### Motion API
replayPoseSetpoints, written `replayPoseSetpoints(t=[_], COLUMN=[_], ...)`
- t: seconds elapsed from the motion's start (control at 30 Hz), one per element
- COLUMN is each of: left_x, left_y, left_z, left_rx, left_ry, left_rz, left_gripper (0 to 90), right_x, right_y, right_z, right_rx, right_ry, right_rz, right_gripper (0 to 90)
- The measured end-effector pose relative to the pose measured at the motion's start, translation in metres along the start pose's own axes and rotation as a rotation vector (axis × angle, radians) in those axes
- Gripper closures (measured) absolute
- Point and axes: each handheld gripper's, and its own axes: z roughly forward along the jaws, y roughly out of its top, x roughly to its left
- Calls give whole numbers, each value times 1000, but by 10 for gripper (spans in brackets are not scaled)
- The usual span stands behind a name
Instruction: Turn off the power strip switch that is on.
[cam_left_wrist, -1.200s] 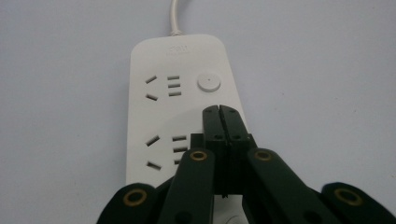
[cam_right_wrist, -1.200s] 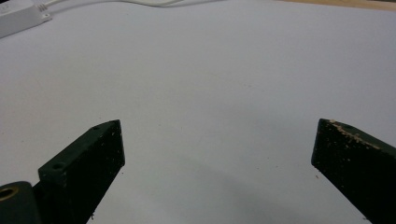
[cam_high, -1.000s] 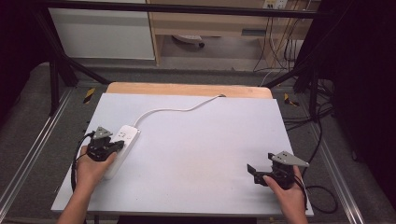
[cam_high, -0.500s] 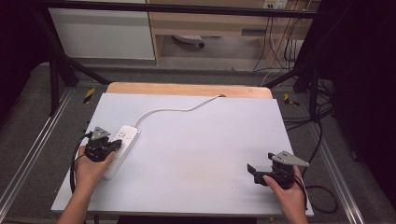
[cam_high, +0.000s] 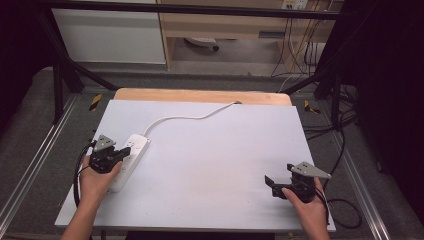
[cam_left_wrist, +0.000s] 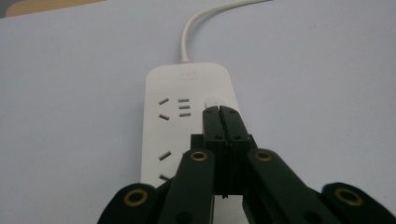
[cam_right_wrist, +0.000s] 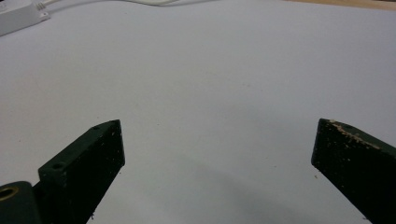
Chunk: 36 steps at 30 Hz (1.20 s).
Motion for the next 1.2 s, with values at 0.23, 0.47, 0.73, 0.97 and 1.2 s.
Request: replayPoseSetpoints(t=[0.23, 0.47, 0.73, 0.97, 1.2], left_x=[-1, -1, -3, -5, -7], left_y=[1, 1, 0, 1, 1], left_z=[-2, -1, 1, 2, 2], left_rx=[-14, -14, -20, -37, -52], left_ry=[-7, -19, -45, -50, -60], left_rz=[1, -3, -5, 7, 11], left_gripper=[900, 900, 900, 828, 794], right_x=[0, 0, 0, 0, 0], right_y=[0, 0, 0, 0, 0], right_z=[0, 0, 0, 0, 0], right_rx=[1, 4, 4, 2, 2], right_ry=[0, 1, 2, 0, 0], right_rz=[1, 1, 1, 1, 2], right_gripper=[32, 32, 32, 32, 32])
